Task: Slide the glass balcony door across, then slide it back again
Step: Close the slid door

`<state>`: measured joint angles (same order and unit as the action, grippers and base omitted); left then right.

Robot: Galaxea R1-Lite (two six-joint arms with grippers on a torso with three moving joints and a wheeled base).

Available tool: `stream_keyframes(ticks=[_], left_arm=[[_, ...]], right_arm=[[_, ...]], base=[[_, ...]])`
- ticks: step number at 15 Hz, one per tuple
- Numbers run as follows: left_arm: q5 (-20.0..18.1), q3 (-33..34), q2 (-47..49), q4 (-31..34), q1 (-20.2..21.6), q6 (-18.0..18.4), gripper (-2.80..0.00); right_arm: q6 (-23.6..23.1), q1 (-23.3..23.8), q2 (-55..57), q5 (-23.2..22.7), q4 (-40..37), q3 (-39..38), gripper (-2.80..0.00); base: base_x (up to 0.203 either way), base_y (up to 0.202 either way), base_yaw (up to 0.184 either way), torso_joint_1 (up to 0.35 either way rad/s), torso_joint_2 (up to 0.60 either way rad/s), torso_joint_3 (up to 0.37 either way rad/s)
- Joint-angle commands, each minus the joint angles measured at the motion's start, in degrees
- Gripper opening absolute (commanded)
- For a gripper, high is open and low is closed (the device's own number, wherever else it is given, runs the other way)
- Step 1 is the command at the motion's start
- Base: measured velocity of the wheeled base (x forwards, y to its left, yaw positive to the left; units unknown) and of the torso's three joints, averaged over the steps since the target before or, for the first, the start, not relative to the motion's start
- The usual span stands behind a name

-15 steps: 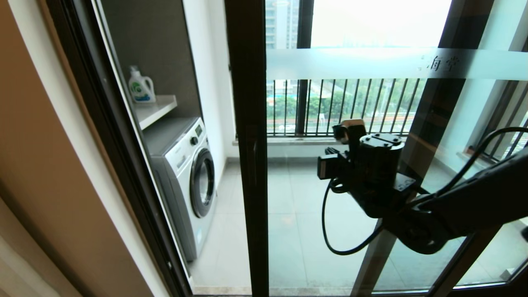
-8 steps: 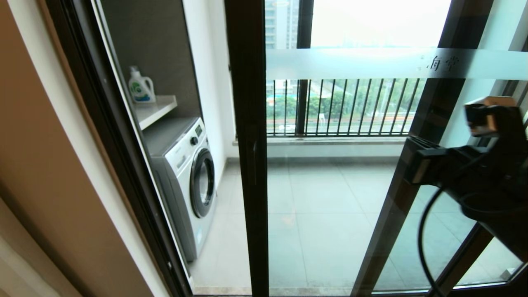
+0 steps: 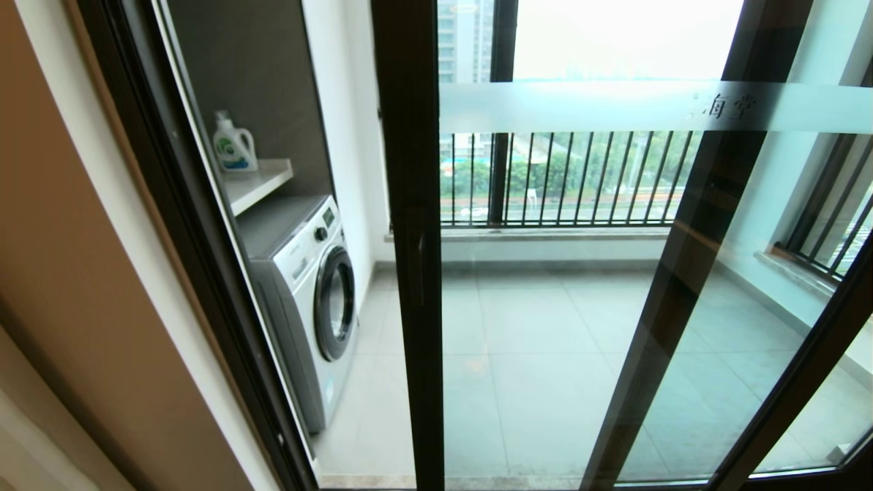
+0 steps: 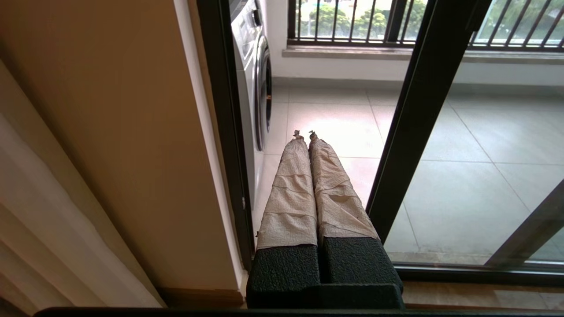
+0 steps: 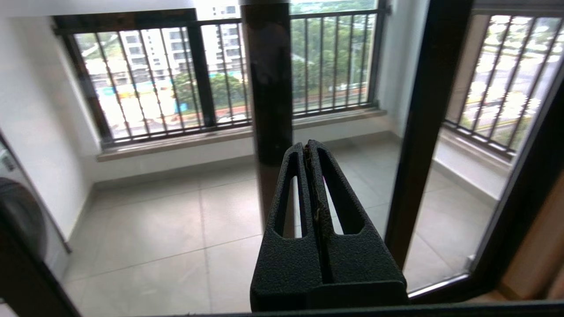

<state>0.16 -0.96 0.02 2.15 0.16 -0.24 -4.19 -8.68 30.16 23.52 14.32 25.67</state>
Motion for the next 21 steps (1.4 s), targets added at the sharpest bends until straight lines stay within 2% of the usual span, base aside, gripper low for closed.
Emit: stream_keyframes(ticks=[1,3,6,8,10,13,15,16,19,21], left_arm=[[0.02,0.0,0.14,-0.01,0.02,-0.02,-2.8],[0.02,0.0,0.06,-0.04,0.02,-0.02,-2.8],[0.02,0.0,0.06,-0.04,0.02,-0.02,-2.8],[0.02,0.0,0.06,-0.04,0.02,-0.02,-2.8],[0.02,0.0,0.06,-0.04,0.02,-0.02,-2.8],[0.02,0.0,0.06,-0.04,0.02,-0.02,-2.8],[0.02,0.0,0.06,-0.04,0.02,-0.02,-2.8],[0.02,0.0,0.06,-0.04,0.02,-0.02,-2.8],[-0.03,0.0,0.06,-0.04,0.02,-0.02,-2.8],[0.02,0.0,0.06,-0.04,0.02,-0.02,-2.8]], right_arm=[[-3.84,6.66,-15.68,-0.16,-8.69,1.48,-2.8],[-7.76,8.48,-21.92,0.46,-11.71,3.11,-2.8],[-9.24,8.85,-30.08,0.94,-16.69,2.36,-2.8],[-4.78,8.89,-30.28,1.25,-17.66,-1.44,-2.8],[-1.36,8.89,-30.2,0.04,-17.71,-9.04,-2.8],[0.16,8.88,-30.17,-9.82,-17.38,-18.67,-2.8],[-0.41,8.86,-30.17,-18.91,-17.48,-20.82,-2.8],[-0.38,8.85,-30.16,-21.54,-17.93,-20.91,-2.8],[-0.2,8.85,-30.16,-25.26,-22.32,-19.52,-2.8],[-0.47,8.85,-30.16,-24.6,-22.17,-19.6,-2.8]], base=[[0.0,0.0,0.0,0.0,0.0,0.0],[0.0,0.0,0.0,0.0,0.0,0.0],[0.0,0.0,0.0,0.0,0.0,0.0],[0.0,0.0,0.0,0.0,0.0,0.0],[0.0,0.0,0.0,0.0,0.0,0.0],[0.0,0.0,0.0,0.0,0.0,0.0],[0.0,0.0,0.0,0.0,0.0,0.0],[0.0,0.0,0.0,0.0,0.0,0.0],[0.0,0.0,0.0,0.0,0.0,0.0],[0.0,0.0,0.0,0.0,0.0,0.0]])
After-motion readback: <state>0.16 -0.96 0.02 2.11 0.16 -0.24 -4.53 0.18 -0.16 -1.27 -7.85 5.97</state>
